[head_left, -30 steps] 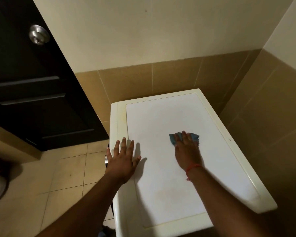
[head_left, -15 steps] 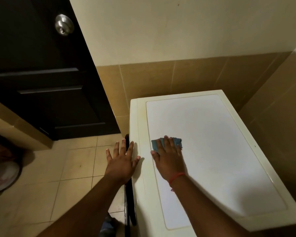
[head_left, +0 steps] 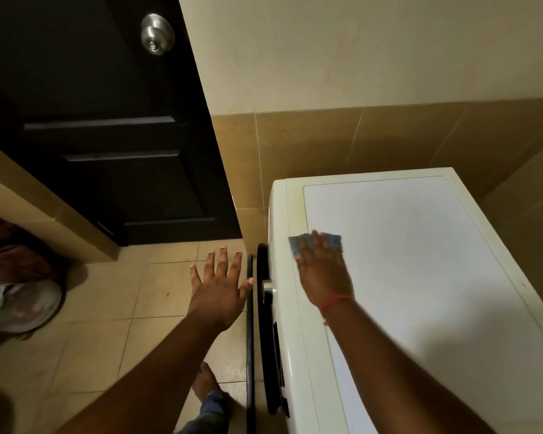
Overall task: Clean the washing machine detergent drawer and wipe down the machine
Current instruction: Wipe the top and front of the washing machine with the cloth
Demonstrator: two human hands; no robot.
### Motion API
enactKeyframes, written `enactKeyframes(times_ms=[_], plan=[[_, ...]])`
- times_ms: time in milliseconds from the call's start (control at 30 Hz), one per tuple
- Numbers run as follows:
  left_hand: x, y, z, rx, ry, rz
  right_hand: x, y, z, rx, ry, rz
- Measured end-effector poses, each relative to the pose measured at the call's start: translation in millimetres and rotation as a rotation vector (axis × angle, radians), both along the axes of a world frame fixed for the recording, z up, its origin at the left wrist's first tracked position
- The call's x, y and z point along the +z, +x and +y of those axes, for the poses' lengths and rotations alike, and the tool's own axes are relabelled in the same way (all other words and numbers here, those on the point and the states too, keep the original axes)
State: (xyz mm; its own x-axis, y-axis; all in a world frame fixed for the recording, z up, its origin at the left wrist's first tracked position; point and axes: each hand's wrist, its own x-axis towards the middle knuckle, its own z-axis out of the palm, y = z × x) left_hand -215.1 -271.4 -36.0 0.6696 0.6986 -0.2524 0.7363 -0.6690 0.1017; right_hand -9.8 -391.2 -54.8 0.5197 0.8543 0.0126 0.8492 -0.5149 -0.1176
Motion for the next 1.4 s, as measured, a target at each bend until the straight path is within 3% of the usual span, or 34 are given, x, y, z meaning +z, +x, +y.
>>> enactKeyframes(times_ms=[67, 200, 333, 467, 600, 733, 767, 867, 1000, 1033, 1133, 1267, 1400], plan=[[1, -5, 7, 0.001, 0.014, 0.015, -3, 2, -1, -0.129, -0.004, 0.005], [1, -4, 13, 0.003, 0.019, 0.033, -7, 21, -19, 0.147, -0.022, -0.053], [2, 8, 6, -0.033, 0.033, 0.035, 1, 52, -37, -0.095, -0.086, -0.045], [5, 31, -9, -0.069, 0.025, 0.024, -7, 60, -57, 0.209, -0.014, -0.115], [9, 51, -28, -0.097, 0.008, -0.001, 6, 90, -84, -0.12, -0.093, -0.057], [14, 73, -54, -0.135, -0.003, -0.009, -11, 93, -112, 0.268, -0.105, -0.121], [15, 77, -59, -0.137, -0.005, -0.01, -9, 108, -120, 0.235, -0.101, -0.098], [15, 91, -82, -0.155, -0.001, -0.005, 1, 134, -146, -0.176, -0.05, -0.032], [8, 106, -106, -0.185, 0.023, 0.002, -6, 139, -170, 0.276, -0.061, -0.134], [6, 111, -112, -0.183, 0.016, -0.007, -3, 155, -181, 0.244, -0.061, -0.142], [1, 123, -128, -0.187, 0.029, -0.009, 6, 178, -203, -0.271, -0.047, -0.067], [-1, 132, -141, -0.2, 0.021, -0.035, -1, 189, -218, -0.066, -0.053, -0.075], [-1, 135, -143, -0.179, 0.028, -0.025, 5, 221, -239, -0.455, -0.026, -0.004]])
